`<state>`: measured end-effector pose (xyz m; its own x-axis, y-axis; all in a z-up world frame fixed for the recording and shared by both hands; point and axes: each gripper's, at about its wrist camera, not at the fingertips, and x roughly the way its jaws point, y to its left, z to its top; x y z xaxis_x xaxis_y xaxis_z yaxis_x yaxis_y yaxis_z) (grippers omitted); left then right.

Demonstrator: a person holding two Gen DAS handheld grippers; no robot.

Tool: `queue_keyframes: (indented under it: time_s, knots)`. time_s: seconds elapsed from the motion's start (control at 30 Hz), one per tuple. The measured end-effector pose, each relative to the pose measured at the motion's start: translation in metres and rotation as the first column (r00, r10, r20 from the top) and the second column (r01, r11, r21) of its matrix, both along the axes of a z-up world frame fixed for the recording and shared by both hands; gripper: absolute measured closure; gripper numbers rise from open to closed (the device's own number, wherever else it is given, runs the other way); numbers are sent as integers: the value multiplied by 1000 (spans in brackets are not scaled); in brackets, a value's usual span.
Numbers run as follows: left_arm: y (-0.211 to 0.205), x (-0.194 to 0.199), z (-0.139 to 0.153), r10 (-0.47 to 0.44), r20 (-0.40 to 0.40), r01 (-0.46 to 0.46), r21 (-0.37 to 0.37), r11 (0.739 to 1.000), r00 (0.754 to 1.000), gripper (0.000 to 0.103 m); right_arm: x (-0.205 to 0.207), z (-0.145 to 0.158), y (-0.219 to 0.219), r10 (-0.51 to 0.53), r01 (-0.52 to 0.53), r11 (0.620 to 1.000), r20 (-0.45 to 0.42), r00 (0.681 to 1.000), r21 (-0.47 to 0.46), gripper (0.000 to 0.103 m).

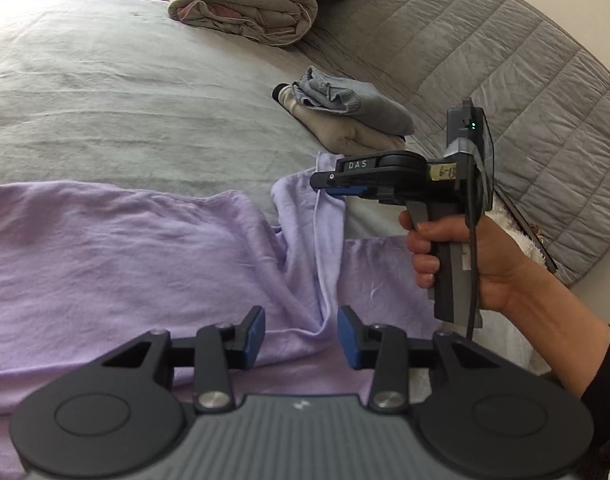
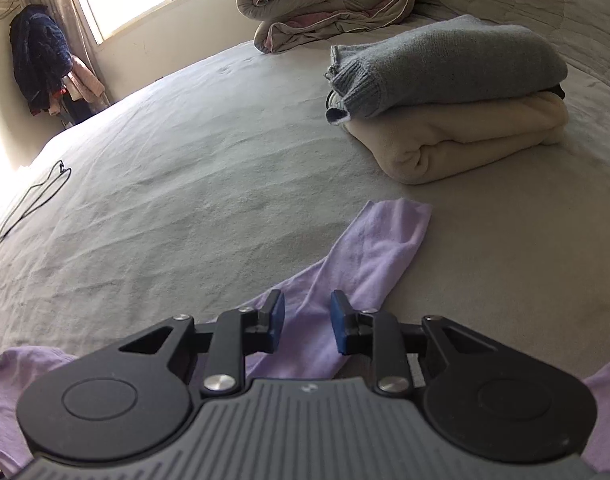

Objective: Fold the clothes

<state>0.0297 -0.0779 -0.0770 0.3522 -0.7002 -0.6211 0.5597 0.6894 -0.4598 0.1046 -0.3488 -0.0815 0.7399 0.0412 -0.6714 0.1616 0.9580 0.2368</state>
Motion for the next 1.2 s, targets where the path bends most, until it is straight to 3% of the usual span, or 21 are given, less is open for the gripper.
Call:
queue_keyframes:
  time_s: [0.07,0.27,0.53,0.6,0.73,0.8,0.93,0.97,1.03,1.1,1.2]
  knots:
    - [-1,4,-1,2,-17,-2,1,1000,1000,63,-4,-2,-4,-6,6,1000,0,1000,-25,103]
    - [-6,27,11,28,-11,-28,-11,1000,1000,63,-27,6,-38,-100,101,991,-15,995,87,103]
    - [-61,66,19,4,52,-6,51,999,999,63,-54,8,-73,-156,163,976,-58,986,145,103]
    - [-80,78,18,6,76,-12,82,997,997,61,-55,12,-78,-170,173,974,-31,985,146,87]
    - [-109,104,13,25,103,-39,131,991,994,58,-44,16,-93,-173,166,957,9,985,239,82]
    - [-124,116,9,29,102,-44,148,988,994,58,-38,15,-96,-170,158,950,21,985,268,57]
    - [-155,135,1,20,102,-39,183,982,995,59,-19,8,-92,-131,121,961,26,991,248,57]
    - [-162,138,-1,15,99,-33,185,982,995,59,-16,5,-89,-125,115,967,26,992,229,58]
    - [-177,142,-4,2,94,-20,185,982,996,59,-10,0,-84,-111,105,977,27,993,185,71]
    - [-193,146,-6,-9,92,-8,189,982,996,60,-7,-4,-81,-107,101,982,28,994,161,99]
    - [-215,148,-10,-27,107,4,210,978,994,60,-10,-3,-87,-136,129,970,24,990,205,102]
